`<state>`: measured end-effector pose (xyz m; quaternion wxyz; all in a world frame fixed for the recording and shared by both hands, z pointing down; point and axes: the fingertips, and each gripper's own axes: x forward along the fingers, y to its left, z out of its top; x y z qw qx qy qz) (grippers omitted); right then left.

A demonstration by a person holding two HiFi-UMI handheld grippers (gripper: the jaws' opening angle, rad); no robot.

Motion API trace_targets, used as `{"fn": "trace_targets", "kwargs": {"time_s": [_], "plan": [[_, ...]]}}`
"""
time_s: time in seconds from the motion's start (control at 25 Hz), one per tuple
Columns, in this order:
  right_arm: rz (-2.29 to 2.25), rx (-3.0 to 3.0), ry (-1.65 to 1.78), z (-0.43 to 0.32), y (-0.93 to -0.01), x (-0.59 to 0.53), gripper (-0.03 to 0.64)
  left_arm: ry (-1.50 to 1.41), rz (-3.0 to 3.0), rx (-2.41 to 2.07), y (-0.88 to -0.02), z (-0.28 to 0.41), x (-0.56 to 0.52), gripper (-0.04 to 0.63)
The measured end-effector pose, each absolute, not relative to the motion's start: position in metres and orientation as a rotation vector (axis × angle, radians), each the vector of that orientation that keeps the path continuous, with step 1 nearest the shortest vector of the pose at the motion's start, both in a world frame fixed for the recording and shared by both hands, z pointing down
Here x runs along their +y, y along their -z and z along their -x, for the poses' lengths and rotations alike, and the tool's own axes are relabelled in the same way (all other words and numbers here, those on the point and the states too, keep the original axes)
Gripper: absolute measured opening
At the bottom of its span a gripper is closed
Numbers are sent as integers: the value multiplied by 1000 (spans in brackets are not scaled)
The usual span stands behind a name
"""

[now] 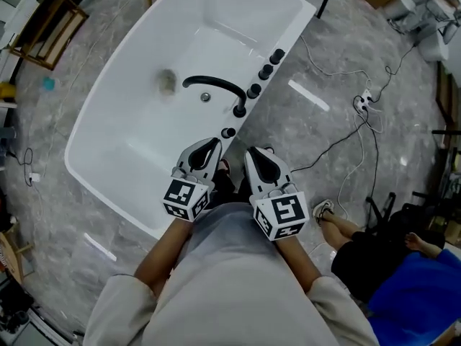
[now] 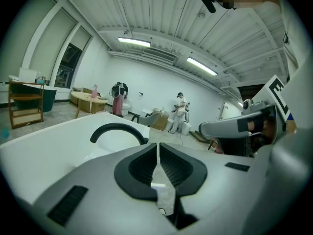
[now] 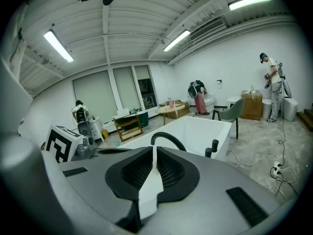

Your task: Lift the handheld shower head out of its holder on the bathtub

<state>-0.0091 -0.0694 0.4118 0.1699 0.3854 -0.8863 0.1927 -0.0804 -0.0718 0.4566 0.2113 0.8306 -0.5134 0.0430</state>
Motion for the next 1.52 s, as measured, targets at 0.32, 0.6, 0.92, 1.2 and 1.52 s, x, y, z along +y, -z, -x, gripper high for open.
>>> {"fn": "trace_targets", "kwargs": {"time_s": [0.32, 0.6, 0.92, 1.2, 1.52], "plan": [[-991, -2470, -599, 4, -437, -64, 20, -224, -2215, -1422, -518, 65, -70, 6], [-970, -2414, -618, -5, -451, -53, 20, -332, -2124, -1376, -584, 56, -74, 69], [-949, -2355, -630, -11, -471, -44, 20, -483, -2026, -1331, -668, 45, -86, 133], [-940, -2321, -640, -16, -481, -45, 20, -492, -1944, -1345, -700, 43, -100, 152], [-927, -2280, -655, -26, -491, -47, 20, -527, -1893, -1353, -727, 42, -111, 161]]}}
